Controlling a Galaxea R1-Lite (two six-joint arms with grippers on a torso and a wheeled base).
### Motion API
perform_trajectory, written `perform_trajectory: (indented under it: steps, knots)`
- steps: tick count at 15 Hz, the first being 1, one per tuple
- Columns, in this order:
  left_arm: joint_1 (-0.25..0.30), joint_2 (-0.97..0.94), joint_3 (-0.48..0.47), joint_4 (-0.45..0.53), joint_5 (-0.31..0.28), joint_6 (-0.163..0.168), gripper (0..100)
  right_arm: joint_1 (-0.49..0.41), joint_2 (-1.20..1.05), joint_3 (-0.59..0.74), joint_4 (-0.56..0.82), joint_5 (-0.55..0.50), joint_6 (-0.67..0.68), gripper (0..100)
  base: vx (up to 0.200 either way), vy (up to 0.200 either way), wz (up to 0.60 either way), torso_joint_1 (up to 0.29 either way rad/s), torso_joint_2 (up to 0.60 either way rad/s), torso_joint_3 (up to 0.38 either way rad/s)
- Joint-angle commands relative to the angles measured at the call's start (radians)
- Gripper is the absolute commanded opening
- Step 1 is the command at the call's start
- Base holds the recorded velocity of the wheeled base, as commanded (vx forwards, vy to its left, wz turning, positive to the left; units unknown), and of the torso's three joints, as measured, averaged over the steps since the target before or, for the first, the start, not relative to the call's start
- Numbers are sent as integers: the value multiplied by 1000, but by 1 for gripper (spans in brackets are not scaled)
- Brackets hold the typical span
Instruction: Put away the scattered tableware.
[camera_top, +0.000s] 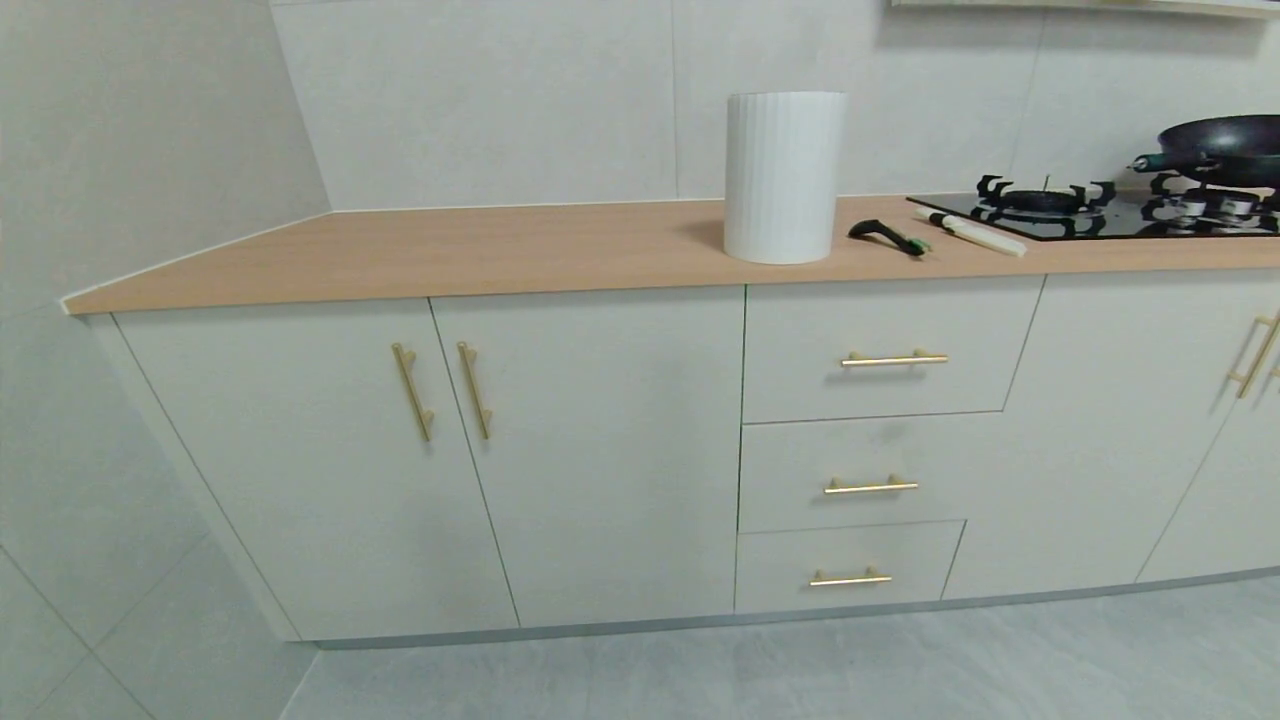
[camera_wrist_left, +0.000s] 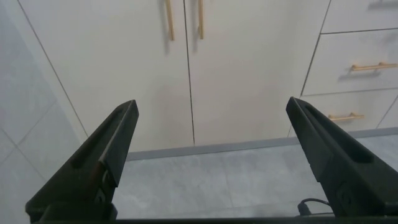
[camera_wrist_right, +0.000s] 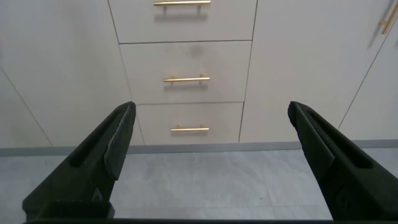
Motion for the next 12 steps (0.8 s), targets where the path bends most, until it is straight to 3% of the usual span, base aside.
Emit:
perform_trajectory:
  steps: [1,7,12]
  knots:
    - [0,0,0,0,0,0,100,0,1,0,-1,0,0,100,200,0,0,-7,2,2]
    - [0,0,0,0,0,0,100,0,1,0,-1,2,-2,100,200,0,0,2,5,2]
    - [0,0,0,-2,1,-1,100,0,1,0,-1,2,-8,100,0,0,0,0,0,0]
